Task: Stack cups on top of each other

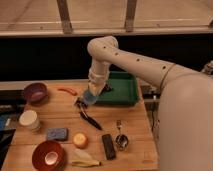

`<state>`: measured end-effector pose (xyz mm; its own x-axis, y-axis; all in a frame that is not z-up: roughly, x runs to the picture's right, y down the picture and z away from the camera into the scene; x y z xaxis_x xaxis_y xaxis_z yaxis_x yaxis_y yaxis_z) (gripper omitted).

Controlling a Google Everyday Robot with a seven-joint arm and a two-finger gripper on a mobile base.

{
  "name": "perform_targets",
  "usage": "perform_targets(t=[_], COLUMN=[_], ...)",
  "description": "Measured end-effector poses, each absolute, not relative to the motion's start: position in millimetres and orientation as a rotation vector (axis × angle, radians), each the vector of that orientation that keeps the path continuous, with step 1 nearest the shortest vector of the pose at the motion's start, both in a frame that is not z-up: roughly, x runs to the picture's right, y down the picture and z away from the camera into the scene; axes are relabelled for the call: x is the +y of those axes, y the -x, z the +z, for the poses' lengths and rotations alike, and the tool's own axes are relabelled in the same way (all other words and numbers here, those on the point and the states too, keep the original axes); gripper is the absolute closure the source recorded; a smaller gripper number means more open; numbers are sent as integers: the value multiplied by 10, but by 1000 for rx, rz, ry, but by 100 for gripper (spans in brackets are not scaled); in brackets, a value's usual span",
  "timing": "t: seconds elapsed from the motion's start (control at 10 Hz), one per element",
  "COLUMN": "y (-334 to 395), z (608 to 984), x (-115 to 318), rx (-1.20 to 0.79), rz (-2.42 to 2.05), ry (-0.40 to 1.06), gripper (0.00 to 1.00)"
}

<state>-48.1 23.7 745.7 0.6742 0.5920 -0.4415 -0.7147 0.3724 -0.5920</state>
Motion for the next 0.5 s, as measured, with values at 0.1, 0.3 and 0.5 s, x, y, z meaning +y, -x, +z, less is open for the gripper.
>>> perform_targets(t=[0.1, 0.3, 0.5], y=[484, 607, 900], z=[7514, 7623, 7628], x=[277, 366, 323], rx=[169, 155, 120], rz=[848, 818, 765], ry=[841, 839, 836], gripper=[100, 100, 100])
